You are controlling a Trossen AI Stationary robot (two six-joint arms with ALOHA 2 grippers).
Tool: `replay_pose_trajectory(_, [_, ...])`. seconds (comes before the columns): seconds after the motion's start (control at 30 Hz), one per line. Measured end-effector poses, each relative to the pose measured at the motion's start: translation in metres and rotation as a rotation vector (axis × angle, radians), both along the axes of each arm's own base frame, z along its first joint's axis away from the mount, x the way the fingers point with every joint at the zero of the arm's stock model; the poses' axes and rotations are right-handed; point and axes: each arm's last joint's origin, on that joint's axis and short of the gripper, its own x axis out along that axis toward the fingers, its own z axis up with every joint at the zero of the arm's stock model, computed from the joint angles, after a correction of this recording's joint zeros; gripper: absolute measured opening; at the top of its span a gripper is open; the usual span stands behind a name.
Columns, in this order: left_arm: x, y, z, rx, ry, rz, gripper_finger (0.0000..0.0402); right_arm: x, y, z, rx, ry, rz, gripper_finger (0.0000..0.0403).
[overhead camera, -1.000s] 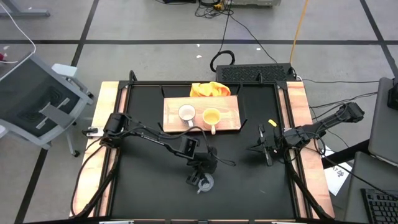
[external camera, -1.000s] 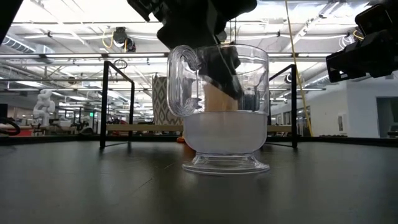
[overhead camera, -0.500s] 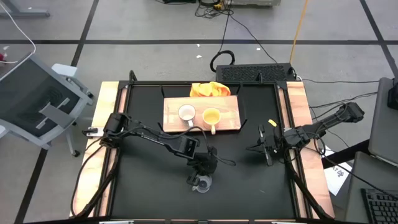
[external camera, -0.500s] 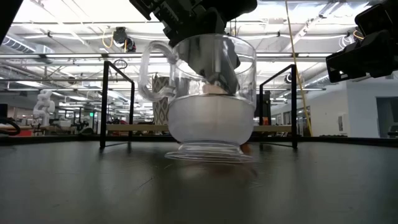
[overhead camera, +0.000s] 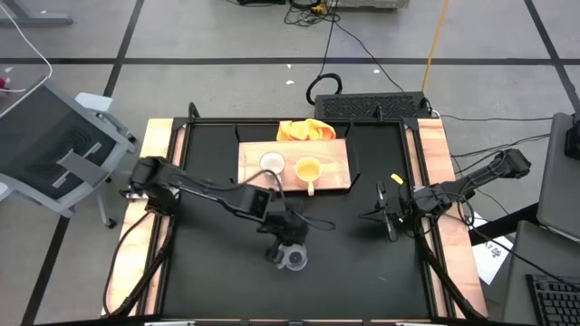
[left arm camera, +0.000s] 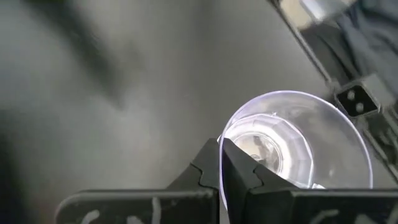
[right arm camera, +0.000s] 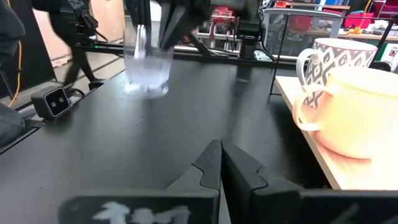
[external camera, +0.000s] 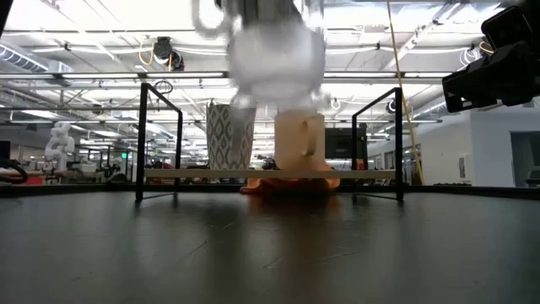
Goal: Stack small to large cups/mugs on shelf
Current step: Put the transparent cup on the shelf
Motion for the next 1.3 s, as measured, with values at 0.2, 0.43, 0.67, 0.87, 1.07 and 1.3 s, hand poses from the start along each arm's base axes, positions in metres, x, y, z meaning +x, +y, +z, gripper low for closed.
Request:
replay_pose_trajectory(0.2, [-0.030, 0.008, 0.043, 0.063, -0.049, 0.090, 0.0002, 0.000, 0.000, 0.000, 0.000, -0.002, 0.000, 0.0000])
replay_pose_trajectory(0.43, [-0.064, 0.017, 0.078, 0.157, -0.086, 0.174, 0.0001, 0.000, 0.000, 0.000, 0.001, -0.002, -0.001, 0.0000])
replay_pose_trajectory(0.67, [-0.096, 0.027, 0.098, 0.211, -0.087, 0.279, 0.0001, 0.000, 0.000, 0.000, 0.020, 0.001, -0.003, 0.0000])
replay_pose_trajectory(0.87, [-0.122, 0.034, 0.098, 0.192, -0.148, 0.325, 0.0001, 0.000, 0.000, 0.000, 0.019, -0.001, -0.003, 0.0000])
replay_pose_trajectory(1.07, [-0.151, 0.041, 0.082, 0.139, -0.250, 0.344, 0.0000, 0.000, 0.000, 0.001, 0.016, -0.003, -0.003, 0.0000])
replay_pose_trajectory(1.3, [-0.170, 0.043, 0.055, 0.071, -0.368, 0.316, 0.0000, 0.000, 0.000, 0.002, 0.024, -0.020, -0.003, 0.0000])
